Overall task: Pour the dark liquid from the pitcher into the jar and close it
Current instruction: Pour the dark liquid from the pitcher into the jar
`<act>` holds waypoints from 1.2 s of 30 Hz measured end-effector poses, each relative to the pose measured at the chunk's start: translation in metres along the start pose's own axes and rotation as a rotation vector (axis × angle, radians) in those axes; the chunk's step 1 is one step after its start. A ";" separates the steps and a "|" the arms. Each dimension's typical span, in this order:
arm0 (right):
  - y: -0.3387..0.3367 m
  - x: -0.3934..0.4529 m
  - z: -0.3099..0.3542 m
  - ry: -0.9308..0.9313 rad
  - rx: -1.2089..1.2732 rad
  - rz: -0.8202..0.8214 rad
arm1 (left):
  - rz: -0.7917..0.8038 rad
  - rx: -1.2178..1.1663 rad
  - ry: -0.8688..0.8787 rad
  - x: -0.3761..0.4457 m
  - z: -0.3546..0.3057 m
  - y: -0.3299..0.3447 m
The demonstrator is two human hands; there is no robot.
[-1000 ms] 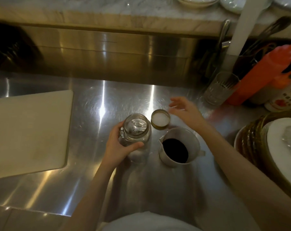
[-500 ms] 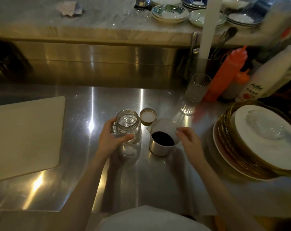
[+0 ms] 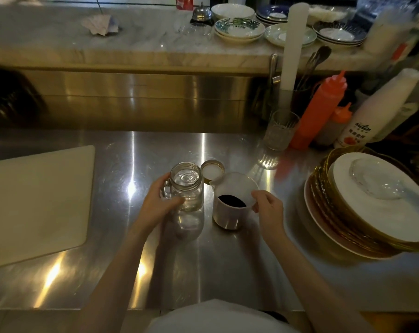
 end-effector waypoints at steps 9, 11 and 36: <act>0.006 0.017 0.017 0.007 0.087 -0.025 | -0.368 -0.152 -0.099 0.012 0.014 -0.013; 0.006 0.019 0.018 -0.006 0.075 -0.030 | -0.432 -0.128 -0.084 0.013 0.017 -0.013; 0.007 0.041 0.215 -0.198 -0.004 0.011 | -0.254 -0.181 0.191 0.032 -0.136 -0.031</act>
Point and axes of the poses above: each hand's wrist, its own x-axis towards the middle knuckle, its own y-axis out of the palm, z = x × y, the point moved 10 cm from there along x, towards the middle knuckle, and after that the axes turned 6 degrees about y, right-handed, at the moved point
